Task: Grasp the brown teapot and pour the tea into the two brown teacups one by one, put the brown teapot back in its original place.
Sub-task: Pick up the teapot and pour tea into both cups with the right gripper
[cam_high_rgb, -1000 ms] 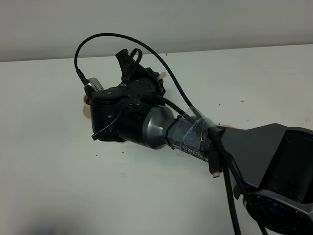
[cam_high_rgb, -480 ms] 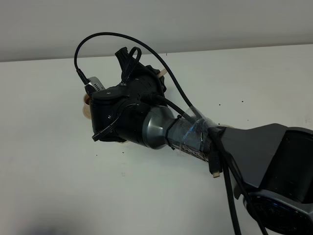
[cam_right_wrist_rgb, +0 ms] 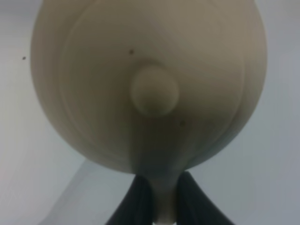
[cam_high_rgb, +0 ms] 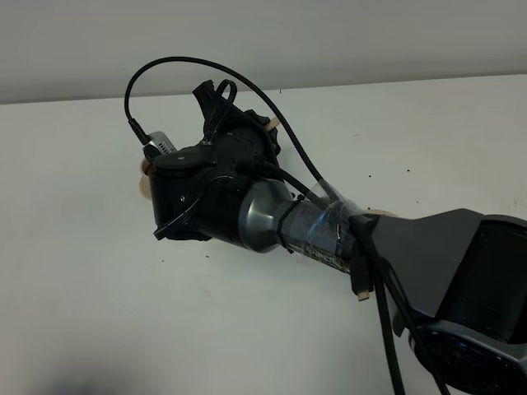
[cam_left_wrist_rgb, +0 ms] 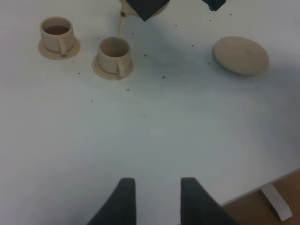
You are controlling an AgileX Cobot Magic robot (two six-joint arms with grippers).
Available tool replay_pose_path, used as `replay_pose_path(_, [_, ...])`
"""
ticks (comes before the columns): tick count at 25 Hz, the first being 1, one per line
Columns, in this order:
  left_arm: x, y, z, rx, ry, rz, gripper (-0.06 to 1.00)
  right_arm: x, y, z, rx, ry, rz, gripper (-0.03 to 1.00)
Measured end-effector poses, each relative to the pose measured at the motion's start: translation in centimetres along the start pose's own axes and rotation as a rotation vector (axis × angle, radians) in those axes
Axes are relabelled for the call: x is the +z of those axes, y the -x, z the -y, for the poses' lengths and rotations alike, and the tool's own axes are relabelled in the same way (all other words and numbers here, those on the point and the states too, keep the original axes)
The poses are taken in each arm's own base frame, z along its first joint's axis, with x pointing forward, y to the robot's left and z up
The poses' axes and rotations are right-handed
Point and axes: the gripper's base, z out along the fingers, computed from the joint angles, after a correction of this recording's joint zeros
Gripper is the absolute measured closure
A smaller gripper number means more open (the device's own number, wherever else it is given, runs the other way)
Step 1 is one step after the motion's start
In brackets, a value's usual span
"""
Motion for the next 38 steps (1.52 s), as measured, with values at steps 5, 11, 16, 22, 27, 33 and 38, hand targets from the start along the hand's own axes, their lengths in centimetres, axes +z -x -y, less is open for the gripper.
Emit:
replay_pose_path(5, [0.00, 0.00, 0.00, 0.000, 0.000, 0.000, 0.69, -0.49, 0.35, 0.04, -0.010, -0.014, 0.003, 0.86])
replay_pose_path(11, [0.00, 0.00, 0.00, 0.000, 0.000, 0.000, 0.69, -0.53, 0.35, 0.08, -0.012, -0.019, 0.000, 0.86])
replay_pose_path(16, [0.00, 0.00, 0.00, 0.000, 0.000, 0.000, 0.69, -0.53, 0.34, 0.10, -0.044, -0.021, -0.001, 0.86])
replay_pose_path(22, [0.00, 0.00, 0.00, 0.001, 0.000, 0.000, 0.69, -0.53, 0.34, 0.10, -0.058, -0.021, -0.001, 0.86])
replay_pose_path(27, [0.00, 0.00, 0.00, 0.001, 0.000, 0.000, 0.69, -0.53, 0.34, 0.11, -0.059, -0.022, -0.001, 0.86])
replay_pose_path(33, [0.00, 0.00, 0.00, 0.001, 0.000, 0.000, 0.69, -0.54, 0.30, 0.24, -0.065, -0.036, -0.006, 0.86])
replay_pose_path(38, [0.00, 0.00, 0.00, 0.001, 0.000, 0.000, 0.69, -0.54, 0.25, 0.34, -0.070, -0.047, -0.012, 0.86])
